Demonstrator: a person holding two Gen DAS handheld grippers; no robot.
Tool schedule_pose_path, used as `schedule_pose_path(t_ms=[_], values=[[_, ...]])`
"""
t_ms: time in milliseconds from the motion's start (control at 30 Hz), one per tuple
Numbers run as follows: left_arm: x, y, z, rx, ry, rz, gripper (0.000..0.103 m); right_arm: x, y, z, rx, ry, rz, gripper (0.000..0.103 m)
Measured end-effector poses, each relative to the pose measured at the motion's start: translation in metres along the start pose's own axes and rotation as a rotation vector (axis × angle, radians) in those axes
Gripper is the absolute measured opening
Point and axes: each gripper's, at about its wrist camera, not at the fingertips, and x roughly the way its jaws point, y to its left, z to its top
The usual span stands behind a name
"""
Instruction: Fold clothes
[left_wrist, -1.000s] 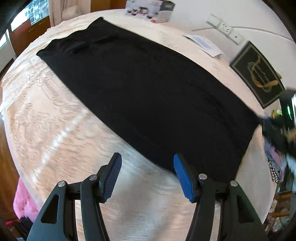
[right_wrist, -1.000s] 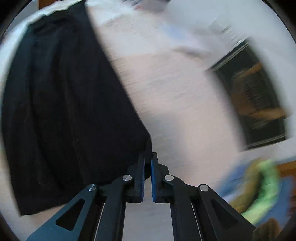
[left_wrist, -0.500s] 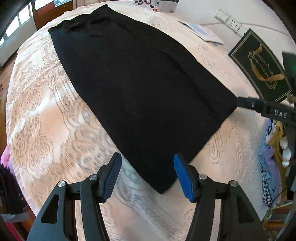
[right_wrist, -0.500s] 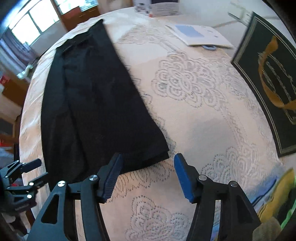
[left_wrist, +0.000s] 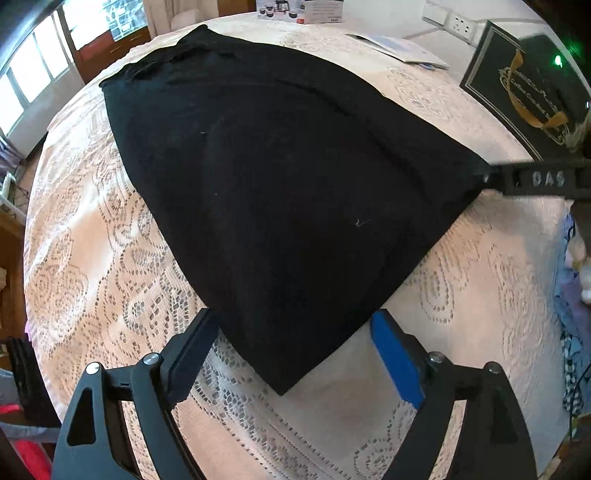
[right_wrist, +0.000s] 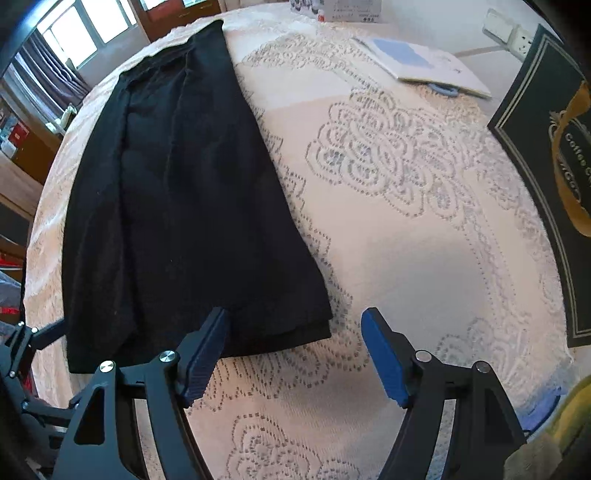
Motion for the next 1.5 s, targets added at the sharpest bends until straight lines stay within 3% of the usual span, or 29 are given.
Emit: schedule_pose_path(t_ms=[33, 67, 100, 233, 300, 333, 367, 500, 600, 733, 900, 1100, 1333, 1500], values=[[-0.001, 0.000, 0.002, 0.002, -0.003, 0.003, 0.083, 0.000, 0.001, -0.001, -0.004, -0.003, -0.003, 0.063], [-0.002, 0.000, 0.003, 0.005, -0.006, 0.006, 0.072, 0.000, 0.001, -0.001, -0.009, -0.006, -0.011, 0.058], [-0.003, -0.001, 0.006, 0.014, -0.011, 0.006, 0.055, 0.000, 0.000, -0.002, -0.007, -0.007, -0.015, 0.056], [-0.001, -0.004, 0.019, 0.051, -0.012, -0.001, 0.043, -0.003, 0.002, -0.006, -0.015, -0.008, -0.011, 0.047], [0.001, -0.004, 0.026, 0.069, -0.016, -0.002, 0.022, -0.005, 0.005, -0.008, -0.026, -0.013, -0.013, 0.027], [0.001, -0.002, 0.031, 0.078, -0.014, -0.008, 0.019, -0.006, 0.009, -0.009, -0.039, -0.020, -0.019, 0.023], [-0.005, 0.005, 0.033, 0.081, -0.016, -0.021, 0.013, -0.007, 0.013, -0.010, -0.056, -0.026, -0.029, 0.012], [-0.070, 0.043, -0.003, 0.114, -0.095, -0.067, 0.012, -0.019, 0.025, -0.006, -0.068, -0.048, -0.010, 0.008], [-0.091, 0.068, 0.028, 0.115, -0.137, -0.131, 0.012, -0.044, 0.028, 0.007, -0.030, -0.114, 0.035, 0.008], [-0.090, 0.114, 0.070, 0.106, -0.166, -0.165, 0.012, -0.082, 0.037, 0.046, 0.011, -0.221, 0.102, 0.008], [-0.100, 0.182, 0.121, 0.069, -0.172, -0.218, 0.012, -0.096, 0.077, 0.124, -0.011, -0.294, 0.085, 0.008], [-0.067, 0.260, 0.227, 0.133, -0.199, -0.255, 0.012, -0.084, 0.123, 0.248, 0.026, -0.361, 0.061, 0.007], [0.006, 0.369, 0.338, 0.087, -0.115, -0.295, 0.012, -0.011, 0.164, 0.413, 0.055, -0.309, 0.081, 0.007], [0.074, 0.404, 0.386, 0.053, -0.030, -0.299, 0.013, 0.062, 0.184, 0.486, 0.051, -0.209, 0.069, 0.007]])
